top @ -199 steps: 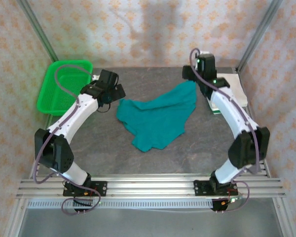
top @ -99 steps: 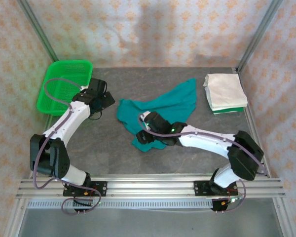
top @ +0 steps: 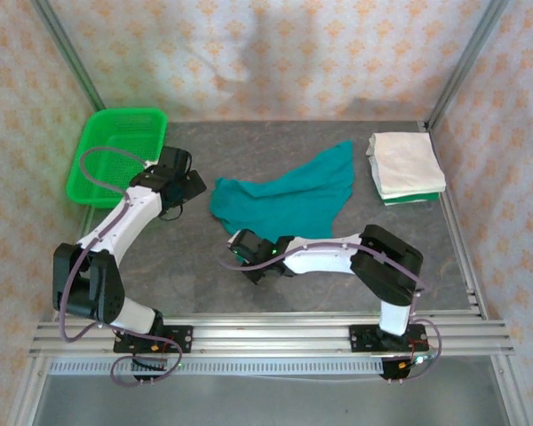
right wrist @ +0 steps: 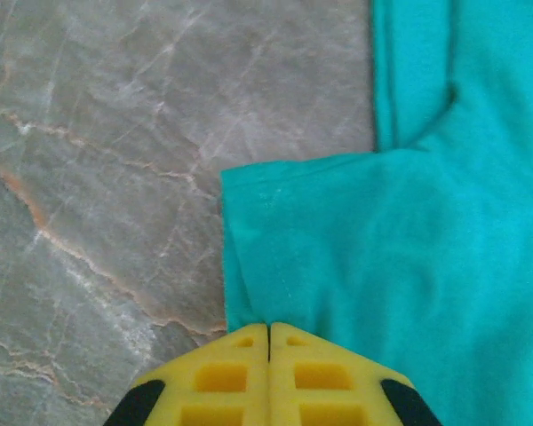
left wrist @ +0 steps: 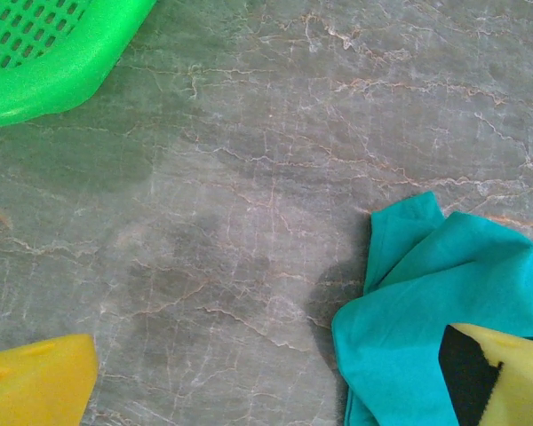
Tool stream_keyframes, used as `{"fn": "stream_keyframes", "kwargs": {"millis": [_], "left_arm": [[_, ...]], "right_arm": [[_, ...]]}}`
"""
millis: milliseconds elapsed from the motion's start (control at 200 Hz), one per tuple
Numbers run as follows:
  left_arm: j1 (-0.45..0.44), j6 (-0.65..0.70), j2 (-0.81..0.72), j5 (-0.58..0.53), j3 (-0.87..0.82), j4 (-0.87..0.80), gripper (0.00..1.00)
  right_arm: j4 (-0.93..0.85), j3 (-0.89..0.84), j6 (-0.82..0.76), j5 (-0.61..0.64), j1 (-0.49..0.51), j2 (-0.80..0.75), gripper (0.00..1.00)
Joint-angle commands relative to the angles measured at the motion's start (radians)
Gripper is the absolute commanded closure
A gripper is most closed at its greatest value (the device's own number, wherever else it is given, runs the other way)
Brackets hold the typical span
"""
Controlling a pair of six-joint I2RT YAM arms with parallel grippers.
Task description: Fold and stack the t-shirts
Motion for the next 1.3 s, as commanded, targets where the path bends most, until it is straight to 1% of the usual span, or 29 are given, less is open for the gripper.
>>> {"fn": "stream_keyframes", "kwargs": {"millis": [0,80,185,275,370,460,520,615,756,846,916,971,1041,1146,1241,1296], "left_arm": [[0.006,-0.031,-0.032,0.01,-0.028,0.013,0.0],[0.006,-0.05,-0.029,0.032,-0.04,0.03,0.0],[0.006,-0.071,-0.028,0.057,-0.051,0.052,0.0],[0.006,-0.081,-0.025,0.07,-0.057,0.063,0.0],[0.006,-0.095,-0.022,0.086,-0.063,0.069,0.0],[0.004,-0.123,-0.024,0.115,-0.082,0.09,0.0],[0.002,-0.152,-0.024,0.141,-0.096,0.106,0.0],[-0.013,-0.225,-0.027,0.181,-0.128,0.147,0.0],[-0.065,-0.339,-0.018,0.22,-0.161,0.223,0.0],[-0.114,-0.394,-0.001,0.223,-0.161,0.271,0.0],[-0.148,-0.417,0.022,0.203,-0.15,0.286,0.0],[-0.159,-0.44,0.042,0.199,-0.149,0.294,0.01],[-0.167,-0.497,0.061,0.216,-0.171,0.331,0.04],[-0.191,-0.609,0.071,0.216,-0.214,0.364,0.14],[-0.221,-0.666,0.068,0.202,-0.231,0.359,0.28],[-0.24,-0.69,0.065,0.202,-0.232,0.339,0.32]], "right_arm": [[-0.016,-0.027,-0.052,0.081,-0.007,-0.132,1.0],[-0.033,-0.065,-0.062,0.106,-0.03,-0.239,1.0],[-0.065,-0.11,-0.048,0.141,-0.099,-0.405,1.0],[-0.082,-0.128,-0.033,0.174,-0.18,-0.549,1.0],[-0.111,-0.121,-0.025,0.185,-0.294,-0.686,1.0],[-0.126,-0.103,-0.026,0.182,-0.391,-0.779,1.0],[-0.139,-0.087,-0.028,0.153,-0.446,-0.819,1.0],[-0.166,-0.056,-0.04,0.158,-0.491,-0.846,1.0],[-0.214,-0.006,-0.055,0.232,-0.539,-0.878,1.0],[-0.24,0.026,-0.041,0.221,-0.574,-0.886,1.0],[-0.249,0.051,-0.012,0.205,-0.589,-0.883,1.0],[-0.246,0.074,0.008,0.18,-0.597,-0.88,1.0],[-0.253,0.111,0.018,0.153,-0.603,-0.863,1.0],[-0.27,0.147,0.015,0.157,-0.603,-0.831,1.0],[-0.272,0.151,0.015,0.158,-0.603,-0.815,1.0],[-0.27,0.145,0.021,0.159,-0.604,-0.81,1.0]]}}
